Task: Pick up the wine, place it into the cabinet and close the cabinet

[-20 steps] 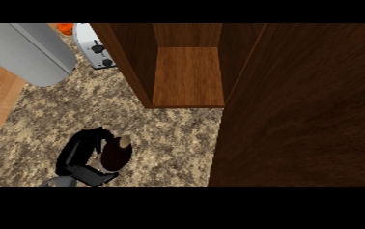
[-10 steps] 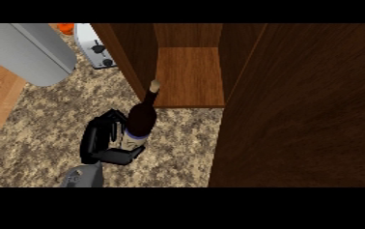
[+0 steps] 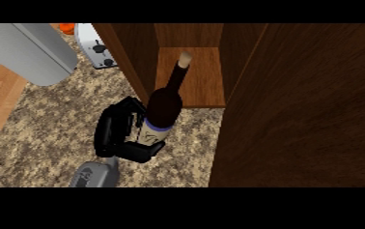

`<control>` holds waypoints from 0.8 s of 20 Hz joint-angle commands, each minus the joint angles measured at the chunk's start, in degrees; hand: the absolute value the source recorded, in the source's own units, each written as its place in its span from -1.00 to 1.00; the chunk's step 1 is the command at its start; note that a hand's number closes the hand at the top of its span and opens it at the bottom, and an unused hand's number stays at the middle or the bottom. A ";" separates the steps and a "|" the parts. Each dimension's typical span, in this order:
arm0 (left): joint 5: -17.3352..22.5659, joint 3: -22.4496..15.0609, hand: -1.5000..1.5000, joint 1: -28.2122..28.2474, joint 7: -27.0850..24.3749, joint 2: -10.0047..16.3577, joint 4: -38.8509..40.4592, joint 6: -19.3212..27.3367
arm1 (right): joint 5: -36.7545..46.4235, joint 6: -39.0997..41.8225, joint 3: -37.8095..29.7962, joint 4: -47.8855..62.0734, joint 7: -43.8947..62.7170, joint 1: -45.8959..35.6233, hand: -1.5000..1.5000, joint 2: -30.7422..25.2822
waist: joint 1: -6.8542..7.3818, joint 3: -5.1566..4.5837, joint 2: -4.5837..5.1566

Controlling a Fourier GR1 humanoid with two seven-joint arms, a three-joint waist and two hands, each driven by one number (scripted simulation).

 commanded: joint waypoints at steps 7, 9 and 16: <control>5.19 -11.76 1.00 -7.74 18.29 -0.09 -15.08 16.65 | -5.00 0.92 -1.77 -3.77 -0.45 4.18 -1.00 1.69 | -0.09 0.03 0.18; 3.93 -12.77 1.00 -10.06 22.73 -0.09 -16.48 20.23 | -4.98 2.10 -1.11 -7.07 -0.17 6.96 -1.00 1.19 | -0.28 0.04 0.14; 6.02 -10.79 1.00 -23.90 31.28 -0.09 -9.70 28.16 | -7.95 1.57 -4.67 -3.13 3.22 0.17 -1.00 -0.81 | -0.53 -0.01 0.21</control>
